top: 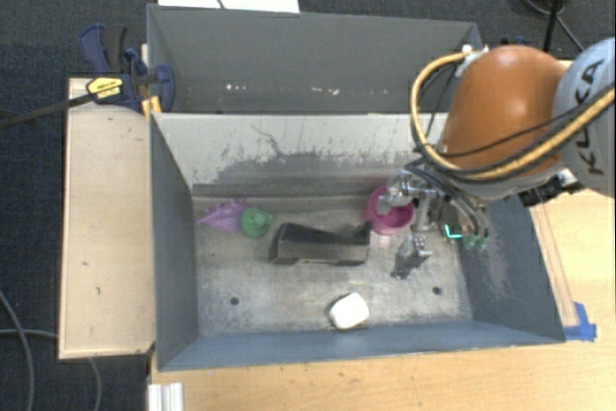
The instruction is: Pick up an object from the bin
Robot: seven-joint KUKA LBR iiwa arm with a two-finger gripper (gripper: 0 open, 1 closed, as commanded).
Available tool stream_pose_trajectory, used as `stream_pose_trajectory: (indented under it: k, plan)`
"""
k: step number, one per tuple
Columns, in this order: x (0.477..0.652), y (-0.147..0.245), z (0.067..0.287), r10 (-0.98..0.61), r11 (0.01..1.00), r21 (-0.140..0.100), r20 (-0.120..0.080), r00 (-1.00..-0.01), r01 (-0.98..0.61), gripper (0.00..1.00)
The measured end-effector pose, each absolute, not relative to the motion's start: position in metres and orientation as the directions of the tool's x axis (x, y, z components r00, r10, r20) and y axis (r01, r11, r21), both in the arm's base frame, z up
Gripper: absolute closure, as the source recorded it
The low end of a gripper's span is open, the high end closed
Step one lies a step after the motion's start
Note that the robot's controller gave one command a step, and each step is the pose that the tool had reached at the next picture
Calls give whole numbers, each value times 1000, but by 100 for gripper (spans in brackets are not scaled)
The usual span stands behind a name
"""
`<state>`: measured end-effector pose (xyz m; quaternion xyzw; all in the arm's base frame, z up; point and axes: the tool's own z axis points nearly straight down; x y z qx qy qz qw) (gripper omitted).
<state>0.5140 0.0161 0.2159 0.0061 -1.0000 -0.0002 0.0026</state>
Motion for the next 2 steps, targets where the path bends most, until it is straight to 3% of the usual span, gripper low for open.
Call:
stream_pose_trajectory:
  k: [1, 2]
  plan:
    - [516, 16, 220, -12, 1000, 1, -3, -1000, -12, 0]
    - [523, 29, 179, -13, 1000, 0, -12, -1000, -13, 0]
